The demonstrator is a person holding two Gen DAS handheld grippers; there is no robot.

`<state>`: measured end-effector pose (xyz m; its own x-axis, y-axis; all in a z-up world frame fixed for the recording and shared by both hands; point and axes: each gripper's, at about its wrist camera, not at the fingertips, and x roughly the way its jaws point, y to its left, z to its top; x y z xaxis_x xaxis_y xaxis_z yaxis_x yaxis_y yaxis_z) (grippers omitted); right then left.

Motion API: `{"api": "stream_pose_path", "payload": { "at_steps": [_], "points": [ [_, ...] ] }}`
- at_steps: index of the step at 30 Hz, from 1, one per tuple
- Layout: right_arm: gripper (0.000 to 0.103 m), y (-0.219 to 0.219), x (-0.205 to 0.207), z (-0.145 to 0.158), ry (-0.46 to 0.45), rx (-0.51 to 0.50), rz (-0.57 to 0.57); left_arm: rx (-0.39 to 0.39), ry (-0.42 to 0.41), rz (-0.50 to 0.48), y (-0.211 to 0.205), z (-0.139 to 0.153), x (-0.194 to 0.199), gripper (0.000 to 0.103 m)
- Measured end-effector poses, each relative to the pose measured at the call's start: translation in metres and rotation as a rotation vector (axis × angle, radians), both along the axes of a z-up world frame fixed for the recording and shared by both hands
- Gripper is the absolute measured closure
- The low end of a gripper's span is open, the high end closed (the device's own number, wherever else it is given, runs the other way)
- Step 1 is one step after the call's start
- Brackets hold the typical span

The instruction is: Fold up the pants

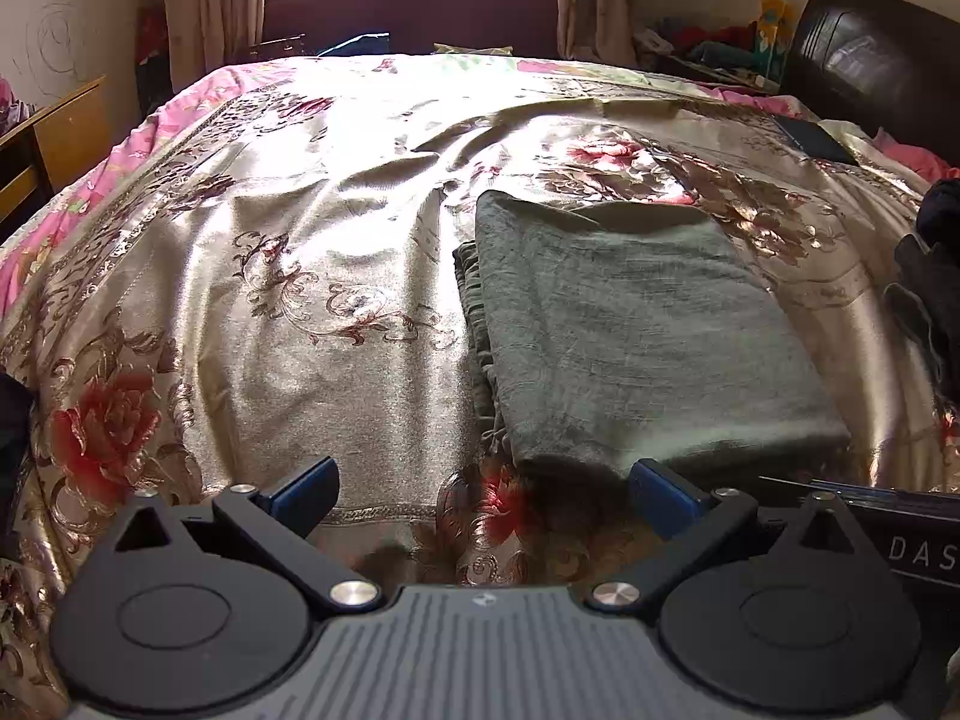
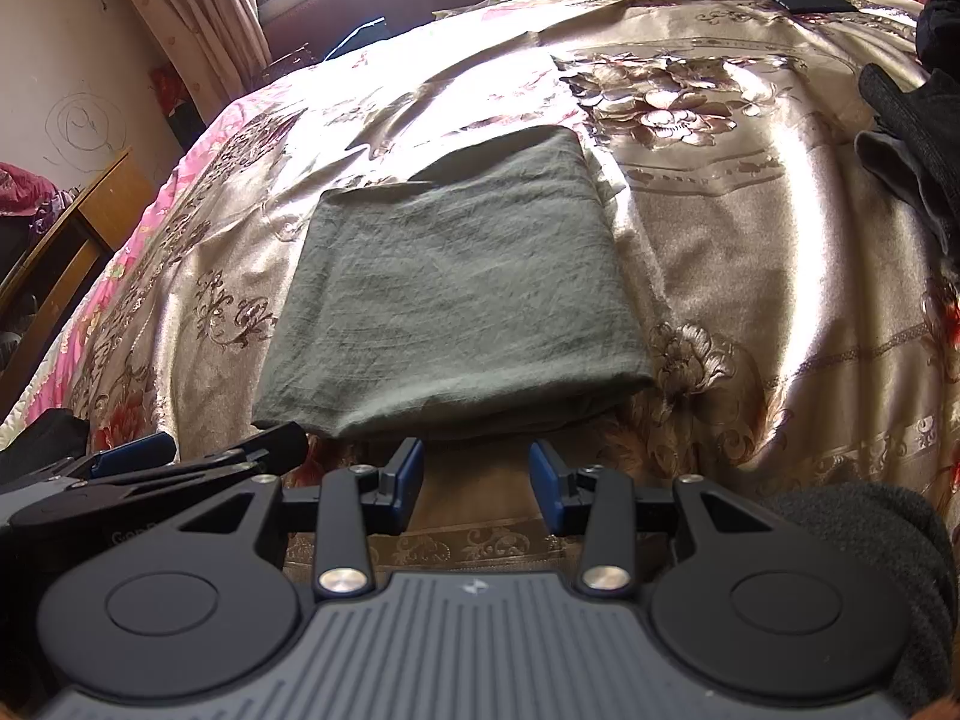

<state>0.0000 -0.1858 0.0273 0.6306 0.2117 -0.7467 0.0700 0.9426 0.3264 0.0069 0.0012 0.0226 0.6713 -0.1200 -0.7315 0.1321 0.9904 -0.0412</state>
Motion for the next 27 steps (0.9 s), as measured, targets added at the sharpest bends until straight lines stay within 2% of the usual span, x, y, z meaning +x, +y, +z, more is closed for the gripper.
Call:
{"api": "stream_pose_path", "payload": {
  "at_steps": [27],
  "points": [
    [0.063,0.0004,0.0003,0.0001,0.001,0.0,0.0,0.009,-0.006,0.005,-0.0014,0.0009,-0.0013,0.0]
  ]
}}
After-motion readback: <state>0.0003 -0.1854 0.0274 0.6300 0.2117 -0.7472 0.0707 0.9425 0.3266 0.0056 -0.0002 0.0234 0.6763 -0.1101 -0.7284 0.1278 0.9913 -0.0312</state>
